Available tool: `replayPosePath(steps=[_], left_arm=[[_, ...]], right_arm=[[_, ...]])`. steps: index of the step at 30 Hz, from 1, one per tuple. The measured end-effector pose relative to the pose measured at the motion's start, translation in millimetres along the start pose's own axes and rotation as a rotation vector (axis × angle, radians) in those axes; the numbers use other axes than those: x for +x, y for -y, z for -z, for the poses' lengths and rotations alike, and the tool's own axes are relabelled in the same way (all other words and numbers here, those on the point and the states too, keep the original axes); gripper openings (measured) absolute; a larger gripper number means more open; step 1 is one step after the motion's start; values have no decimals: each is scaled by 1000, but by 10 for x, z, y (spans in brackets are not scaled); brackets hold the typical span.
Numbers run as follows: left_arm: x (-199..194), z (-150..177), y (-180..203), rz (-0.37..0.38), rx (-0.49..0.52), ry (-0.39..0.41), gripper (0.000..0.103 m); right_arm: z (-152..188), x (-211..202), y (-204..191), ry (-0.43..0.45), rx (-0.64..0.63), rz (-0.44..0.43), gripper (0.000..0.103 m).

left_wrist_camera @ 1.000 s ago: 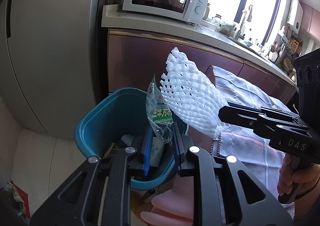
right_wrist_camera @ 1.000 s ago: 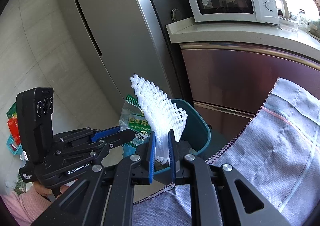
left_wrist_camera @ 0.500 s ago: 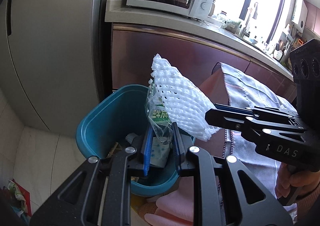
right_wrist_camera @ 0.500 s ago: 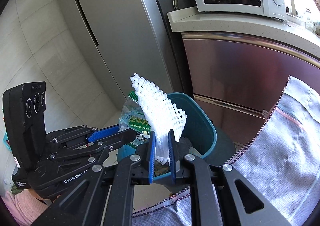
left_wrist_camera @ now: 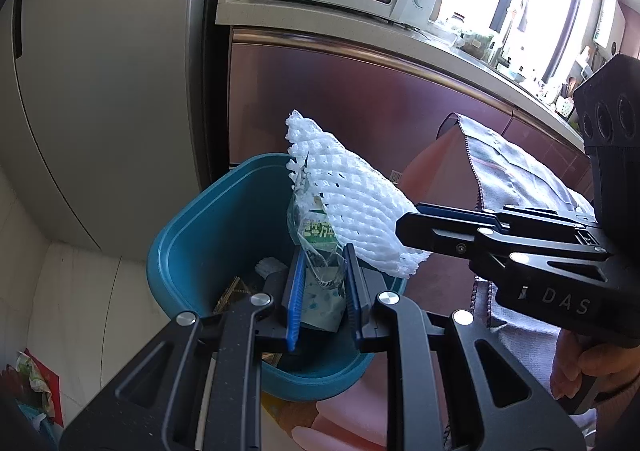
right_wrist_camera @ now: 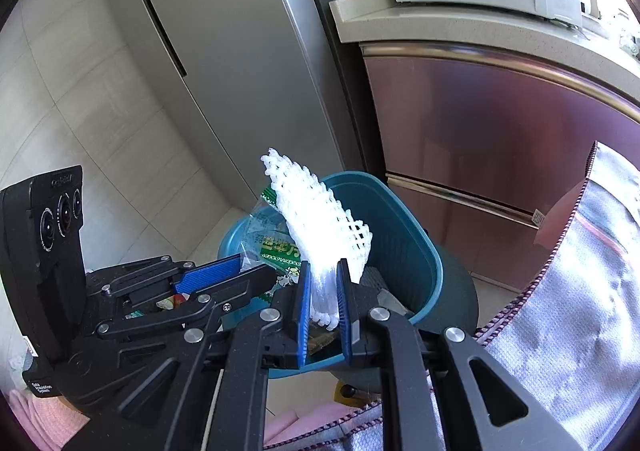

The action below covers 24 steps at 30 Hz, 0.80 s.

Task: Collect trash
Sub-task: 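Open right tool over the teal bin while left tool releases the bag into it, then move both open tools back over the tissues on the table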

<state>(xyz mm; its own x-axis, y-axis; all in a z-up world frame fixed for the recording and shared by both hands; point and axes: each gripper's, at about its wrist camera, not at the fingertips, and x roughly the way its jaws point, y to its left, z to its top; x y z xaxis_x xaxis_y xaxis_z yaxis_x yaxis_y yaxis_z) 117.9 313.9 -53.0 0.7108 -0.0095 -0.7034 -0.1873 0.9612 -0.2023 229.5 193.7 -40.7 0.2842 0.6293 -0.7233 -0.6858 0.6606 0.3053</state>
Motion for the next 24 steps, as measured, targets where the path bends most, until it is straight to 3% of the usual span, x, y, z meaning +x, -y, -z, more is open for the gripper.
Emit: replayPosePath(steps=[12,24], left_arm=[[275,61,-49,0,-17,-56,19],[388,152,-119,8,-39,-64,21]], right_arm=[[-23,222,52,-47,40,9,16],[57,124,106,-21,63,2,16]])
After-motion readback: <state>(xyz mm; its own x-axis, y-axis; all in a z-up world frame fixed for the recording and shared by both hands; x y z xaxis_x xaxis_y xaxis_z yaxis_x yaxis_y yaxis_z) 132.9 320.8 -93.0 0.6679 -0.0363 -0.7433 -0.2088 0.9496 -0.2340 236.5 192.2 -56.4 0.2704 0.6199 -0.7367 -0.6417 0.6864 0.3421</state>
